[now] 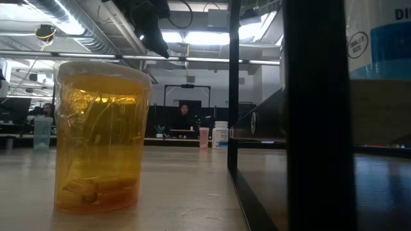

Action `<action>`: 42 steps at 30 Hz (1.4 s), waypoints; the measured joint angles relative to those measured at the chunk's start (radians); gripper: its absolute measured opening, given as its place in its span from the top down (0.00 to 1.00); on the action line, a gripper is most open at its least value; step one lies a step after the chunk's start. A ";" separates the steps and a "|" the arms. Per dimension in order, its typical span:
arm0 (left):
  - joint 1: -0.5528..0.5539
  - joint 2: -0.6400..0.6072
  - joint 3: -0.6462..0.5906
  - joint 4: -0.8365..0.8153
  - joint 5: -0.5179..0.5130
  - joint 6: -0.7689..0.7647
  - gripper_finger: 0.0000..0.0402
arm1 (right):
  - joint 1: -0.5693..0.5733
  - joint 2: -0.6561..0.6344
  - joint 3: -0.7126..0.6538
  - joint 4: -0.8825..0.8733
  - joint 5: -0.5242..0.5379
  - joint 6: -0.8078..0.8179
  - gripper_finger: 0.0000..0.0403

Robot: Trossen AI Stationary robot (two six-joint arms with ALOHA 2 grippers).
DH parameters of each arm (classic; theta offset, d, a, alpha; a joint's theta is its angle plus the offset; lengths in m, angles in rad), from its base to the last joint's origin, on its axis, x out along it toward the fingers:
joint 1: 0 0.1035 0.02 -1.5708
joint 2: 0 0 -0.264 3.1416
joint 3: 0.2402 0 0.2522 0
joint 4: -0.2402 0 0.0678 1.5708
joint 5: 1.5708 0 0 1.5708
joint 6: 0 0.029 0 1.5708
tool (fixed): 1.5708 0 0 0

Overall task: Pick and place medicine bottles onto shelf by color
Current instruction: Put the top right pink pill bottle on the shelf

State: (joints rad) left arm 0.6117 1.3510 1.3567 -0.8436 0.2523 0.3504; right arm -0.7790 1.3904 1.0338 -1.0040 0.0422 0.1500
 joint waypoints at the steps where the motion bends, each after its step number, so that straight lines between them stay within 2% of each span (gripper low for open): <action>1: 0.000 0.000 0.000 0.000 0.000 0.000 0.27 | 0.024 -0.032 0.000 -0.017 0.000 0.003 0.72; 6: -0.005 0.000 0.000 0.001 0.040 0.080 0.27 | 0.163 -0.149 0.028 -0.124 -0.023 0.065 0.72; 10: -0.027 0.000 0.000 0.009 0.087 0.131 0.27 | 0.286 -0.165 0.117 -0.221 -0.037 0.116 0.72; 15: -0.082 0.000 0.000 0.016 0.088 0.131 0.27 | 0.437 -0.158 0.217 -0.242 -0.043 0.064 0.72; 20: -0.204 0.000 0.000 0.031 0.084 0.117 0.27 | 0.555 -0.158 0.285 -0.277 -0.064 -0.027 0.72; 25: -0.365 0.000 0.000 0.080 -0.036 0.021 0.27 | 0.654 -0.153 0.323 -0.321 -0.065 -0.090 0.72; 29: -0.488 0.000 0.000 0.144 -0.139 0.006 0.27 | 0.736 -0.153 0.334 -0.320 -0.079 -0.111 0.72; 33: -0.565 0.000 0.000 0.216 -0.249 -0.051 0.27 | 0.821 -0.153 0.334 -0.319 -0.079 -0.128 0.72; 42: -0.635 0.024 0.003 0.236 -0.263 -0.060 0.27 | 0.959 -0.071 0.335 -0.300 -0.077 -0.022 0.72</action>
State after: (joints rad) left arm -0.0235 1.3745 1.3594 -0.6071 -0.0110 0.2901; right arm 0.1798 1.3190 1.3685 -1.3035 -0.0353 0.1279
